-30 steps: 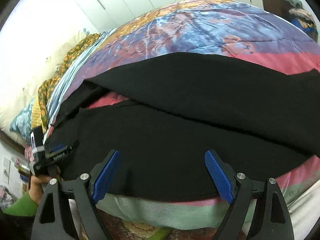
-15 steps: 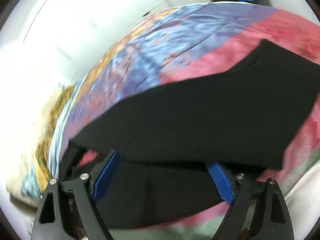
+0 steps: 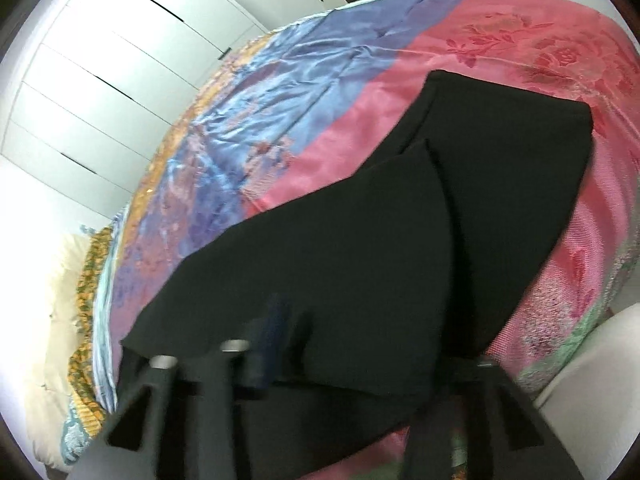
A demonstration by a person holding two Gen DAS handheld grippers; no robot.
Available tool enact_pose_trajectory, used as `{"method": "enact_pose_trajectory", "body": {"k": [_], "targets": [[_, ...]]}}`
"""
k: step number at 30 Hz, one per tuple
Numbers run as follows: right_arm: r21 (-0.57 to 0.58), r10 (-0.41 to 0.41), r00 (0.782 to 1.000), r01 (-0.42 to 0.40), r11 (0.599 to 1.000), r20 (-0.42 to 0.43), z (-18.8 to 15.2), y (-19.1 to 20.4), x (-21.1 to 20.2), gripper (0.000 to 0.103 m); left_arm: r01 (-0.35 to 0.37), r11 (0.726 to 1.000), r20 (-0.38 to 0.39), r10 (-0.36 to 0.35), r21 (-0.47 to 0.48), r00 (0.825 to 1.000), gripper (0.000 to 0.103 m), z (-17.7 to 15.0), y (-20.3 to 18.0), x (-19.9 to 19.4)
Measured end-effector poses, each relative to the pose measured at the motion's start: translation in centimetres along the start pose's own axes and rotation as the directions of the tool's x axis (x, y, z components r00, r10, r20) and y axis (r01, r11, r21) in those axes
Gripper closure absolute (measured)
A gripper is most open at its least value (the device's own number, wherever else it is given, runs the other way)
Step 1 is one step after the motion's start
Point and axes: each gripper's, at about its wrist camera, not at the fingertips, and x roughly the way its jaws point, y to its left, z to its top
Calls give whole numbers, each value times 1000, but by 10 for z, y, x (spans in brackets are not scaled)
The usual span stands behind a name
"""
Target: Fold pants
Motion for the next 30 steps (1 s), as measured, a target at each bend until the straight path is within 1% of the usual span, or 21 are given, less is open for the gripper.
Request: {"method": "enact_pose_trajectory", "body": {"k": [3,6,11,16,25,26,28,29,30], "targets": [[-12,10,1000,-10,1000,2,-1,0,-4,93,0,1000,0,0,0,1000,0,0,0,0],[-43,34,999,-33,999,20,-2,10,-14,95,-1,1000,1,1,0,1000,0,0,0,0],[-119,85,995,-78,990,51,0,36,-33,96,-1,1000,1,1,1,1000,1,0,0,0],[-212,137,988,-120,970,67,2,68,-53,96,0,1000,1,0,3,1000,1,2,0,0],[-300,215,974,-184,936,75,5,104,-73,96,0,1000,-3,0,2,1000,1,2,0,0],[-308,224,972,-191,932,73,5,107,-75,96,0,1000,-11,0,2,1000,0,3,0,0],[-319,238,969,-204,926,70,4,113,-78,96,4,1000,-54,-3,13,999,1,10,1,-3],[-327,249,966,-214,920,67,4,116,-81,96,14,999,-78,-11,29,997,1,15,1,-6],[-335,258,964,-222,916,66,4,119,-84,96,39,998,-98,-35,44,995,1,22,2,-9]]}}
